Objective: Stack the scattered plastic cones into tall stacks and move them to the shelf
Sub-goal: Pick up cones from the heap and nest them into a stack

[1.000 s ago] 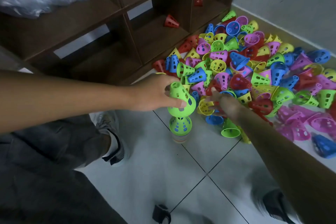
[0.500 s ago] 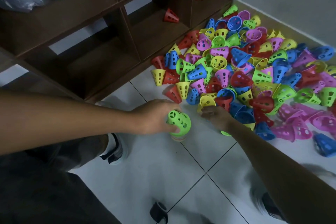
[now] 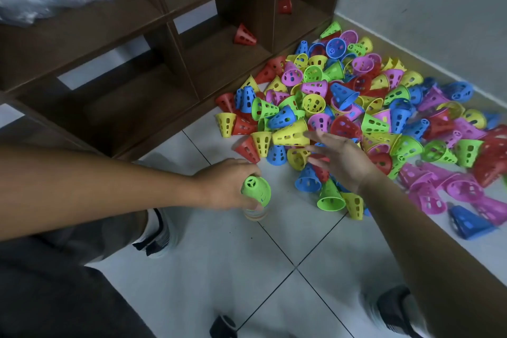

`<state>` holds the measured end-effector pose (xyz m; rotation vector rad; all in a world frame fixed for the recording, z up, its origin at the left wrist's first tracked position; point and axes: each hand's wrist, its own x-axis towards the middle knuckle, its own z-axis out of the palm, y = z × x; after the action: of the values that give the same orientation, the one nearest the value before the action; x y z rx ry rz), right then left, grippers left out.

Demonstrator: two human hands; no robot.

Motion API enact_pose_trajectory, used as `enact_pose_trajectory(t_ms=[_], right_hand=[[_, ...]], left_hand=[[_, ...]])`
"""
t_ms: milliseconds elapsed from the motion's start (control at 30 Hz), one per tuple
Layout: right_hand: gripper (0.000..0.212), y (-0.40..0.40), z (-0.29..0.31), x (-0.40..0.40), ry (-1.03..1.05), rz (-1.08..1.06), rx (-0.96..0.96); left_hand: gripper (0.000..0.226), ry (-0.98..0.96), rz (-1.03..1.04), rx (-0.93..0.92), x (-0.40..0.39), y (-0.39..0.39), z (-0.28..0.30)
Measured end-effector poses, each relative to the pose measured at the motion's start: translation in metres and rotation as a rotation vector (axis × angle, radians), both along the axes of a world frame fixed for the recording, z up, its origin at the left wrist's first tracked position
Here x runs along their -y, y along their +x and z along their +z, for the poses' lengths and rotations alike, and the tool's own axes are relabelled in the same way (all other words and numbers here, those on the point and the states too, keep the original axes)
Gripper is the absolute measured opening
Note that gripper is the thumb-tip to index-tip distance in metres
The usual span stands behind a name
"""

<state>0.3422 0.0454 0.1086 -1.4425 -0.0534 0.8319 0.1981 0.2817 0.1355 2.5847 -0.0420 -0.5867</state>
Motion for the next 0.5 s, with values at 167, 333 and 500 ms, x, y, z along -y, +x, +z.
enact_pose_trajectory(t_ms=[167, 333, 500], right_hand=[[0.034, -0.002, 0.036, -0.002, 0.196, -0.010, -0.116], [0.041, -0.006, 0.059, -0.016, 0.378, 0.058, -0.232], [0.043, -0.006, 0.069, -0.025, 0.445, 0.139, -0.262]], left_hand=[[0.089, -0.205, 0.171, 0.018, 0.006, 0.013, 0.019], [0.065, -0.463, 0.373, 0.149, 0.010, 0.033, 0.040], [0.061, -0.637, 0.436, 0.286, 0.005, 0.041, 0.048]])
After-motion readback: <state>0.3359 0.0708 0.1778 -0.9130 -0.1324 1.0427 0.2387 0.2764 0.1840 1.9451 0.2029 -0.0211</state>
